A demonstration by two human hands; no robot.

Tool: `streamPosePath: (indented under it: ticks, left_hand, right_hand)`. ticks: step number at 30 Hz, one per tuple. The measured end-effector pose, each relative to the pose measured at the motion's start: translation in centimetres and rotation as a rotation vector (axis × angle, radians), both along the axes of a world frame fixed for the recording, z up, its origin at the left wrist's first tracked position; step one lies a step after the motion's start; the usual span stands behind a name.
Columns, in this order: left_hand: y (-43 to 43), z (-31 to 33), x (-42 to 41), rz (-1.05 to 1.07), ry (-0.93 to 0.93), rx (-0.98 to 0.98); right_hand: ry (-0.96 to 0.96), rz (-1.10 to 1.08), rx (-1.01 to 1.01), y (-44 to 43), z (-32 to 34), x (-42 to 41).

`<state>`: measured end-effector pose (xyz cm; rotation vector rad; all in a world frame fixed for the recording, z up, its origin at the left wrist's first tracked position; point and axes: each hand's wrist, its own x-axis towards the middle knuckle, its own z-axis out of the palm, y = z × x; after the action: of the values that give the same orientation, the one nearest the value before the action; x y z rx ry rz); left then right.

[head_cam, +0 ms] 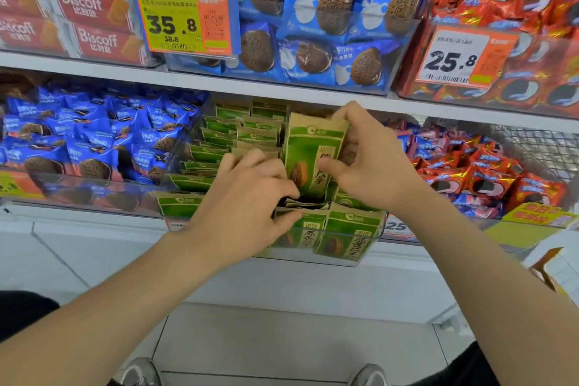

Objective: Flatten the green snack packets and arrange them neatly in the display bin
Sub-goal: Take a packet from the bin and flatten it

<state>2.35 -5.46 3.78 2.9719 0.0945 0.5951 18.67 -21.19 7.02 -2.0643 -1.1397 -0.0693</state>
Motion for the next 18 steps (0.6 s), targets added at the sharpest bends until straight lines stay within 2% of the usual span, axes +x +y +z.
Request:
streamPosePath:
  ticks: [4, 6, 8, 10, 12, 13, 18]
  left_hand:
    - [-0.6, -1.0, 0.2, -0.017, -0.01, 0.061]
    - [-0.9, -1.7, 0.5, 0.033, -0.008, 0.103]
    - [-0.9, -1.8, 1.0, 0.103, -0.031, 0.078]
    - [-0.5, -1.1, 1.3, 0.152, -0.095, 0.0]
    - [0.0, -0.6, 1.6, 0.179, -0.117, -0.054]
    - [0.1, -0.5, 1.6, 0.179, -0.09, -0.05]
    - [0.0, -1.3, 1.1, 0.175, -0.061, 0.004]
  right_hand:
    - [-0.193, 0.061, -0.023, 0.8, -0.2, -0.2]
    - [-0.32, 0.105, -0.146, 1.4, -0.5, 0.0]
    - [-0.385, 0.043, -0.269, 1.9, -0.7, 0.4]
    - [-0.439, -0.018, -0.243, 2.1, -0.5, 0.7]
    - [-0.431, 0.027, -0.148, 2.1, 0.1, 0.6]
    - [-0.416, 0.056, -0.173, 2.2, 0.3, 0.5]
    - [-0.337, 0.094, -0.627, 2.7, -0.3, -0.8]
